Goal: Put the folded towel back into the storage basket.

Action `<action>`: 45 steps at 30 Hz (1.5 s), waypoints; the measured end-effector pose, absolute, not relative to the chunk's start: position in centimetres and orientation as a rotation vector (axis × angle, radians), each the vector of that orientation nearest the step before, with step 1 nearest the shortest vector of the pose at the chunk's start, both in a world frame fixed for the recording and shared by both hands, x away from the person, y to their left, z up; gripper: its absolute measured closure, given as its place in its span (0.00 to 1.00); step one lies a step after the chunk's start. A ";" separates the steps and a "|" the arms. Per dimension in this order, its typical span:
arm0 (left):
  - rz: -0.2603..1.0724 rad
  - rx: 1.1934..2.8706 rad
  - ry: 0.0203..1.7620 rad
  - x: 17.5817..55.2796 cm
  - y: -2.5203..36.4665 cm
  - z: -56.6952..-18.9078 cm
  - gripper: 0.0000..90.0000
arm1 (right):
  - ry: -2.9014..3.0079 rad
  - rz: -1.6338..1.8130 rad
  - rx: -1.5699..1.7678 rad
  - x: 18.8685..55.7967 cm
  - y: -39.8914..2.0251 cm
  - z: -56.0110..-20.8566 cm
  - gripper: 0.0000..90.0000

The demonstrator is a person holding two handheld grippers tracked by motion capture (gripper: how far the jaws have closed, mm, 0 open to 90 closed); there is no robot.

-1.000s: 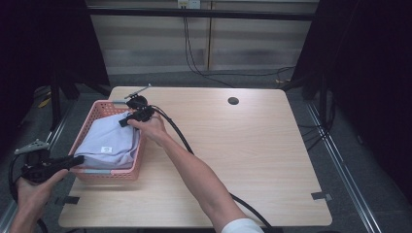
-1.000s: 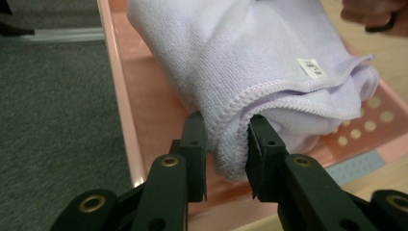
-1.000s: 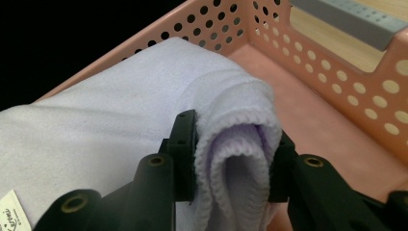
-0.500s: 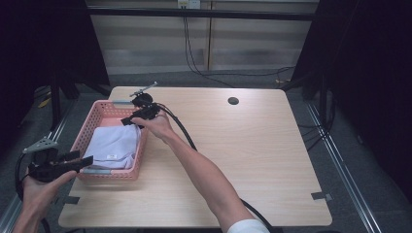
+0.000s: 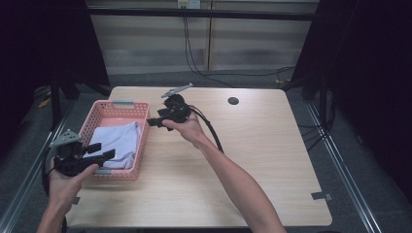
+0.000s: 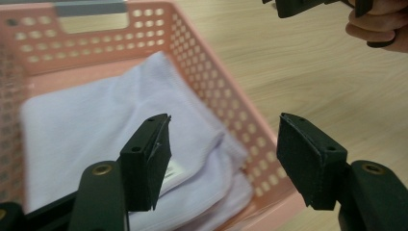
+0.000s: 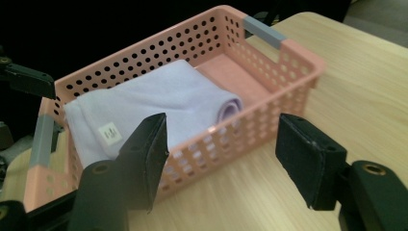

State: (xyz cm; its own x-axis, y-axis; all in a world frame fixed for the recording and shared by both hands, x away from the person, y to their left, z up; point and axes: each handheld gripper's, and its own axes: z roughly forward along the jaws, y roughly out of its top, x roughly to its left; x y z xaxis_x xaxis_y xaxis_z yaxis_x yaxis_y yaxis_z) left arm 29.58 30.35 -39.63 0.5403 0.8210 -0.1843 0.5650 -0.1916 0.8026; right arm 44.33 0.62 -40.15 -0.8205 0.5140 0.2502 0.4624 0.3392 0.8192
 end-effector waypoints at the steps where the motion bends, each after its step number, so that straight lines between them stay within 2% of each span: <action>1: 0.359 1.881 1.134 29.6 30.3 -39.6 0.40 | 2.527 1.518 0.922 44.3 0.6 -40.1 0.39; 8: 0.328 1.906 1.053 29.3 25.1 -40.2 0.36 | 2.445 1.497 0.966 41.5 -6.3 -40.5 0.37; 9: 0.328 1.906 1.053 29.3 25.1 -40.2 0.36 | 2.445 1.497 0.966 41.5 -6.3 -40.5 0.37; 20: 0.300 1.993 0.945 29.3 18.8 -42.0 0.35 | 2.352 1.435 1.039 36.8 -16.8 -41.6 0.37; 29: 0.250 2.043 0.930 29.0 16.7 -43.0 0.33 | 2.319 1.379 1.121 32.6 -21.9 -43.2 0.36; 36: 0.210 2.123 0.915 27.0 15.6 -44.9 0.32 | 2.314 1.300 1.190 28.3 -25.2 -44.8 0.34; 45: 0.162 2.143 0.956 24.5 16.5 -47.4 0.33 | 2.242 1.290 1.295 24.4 -28.5 -46.5 0.30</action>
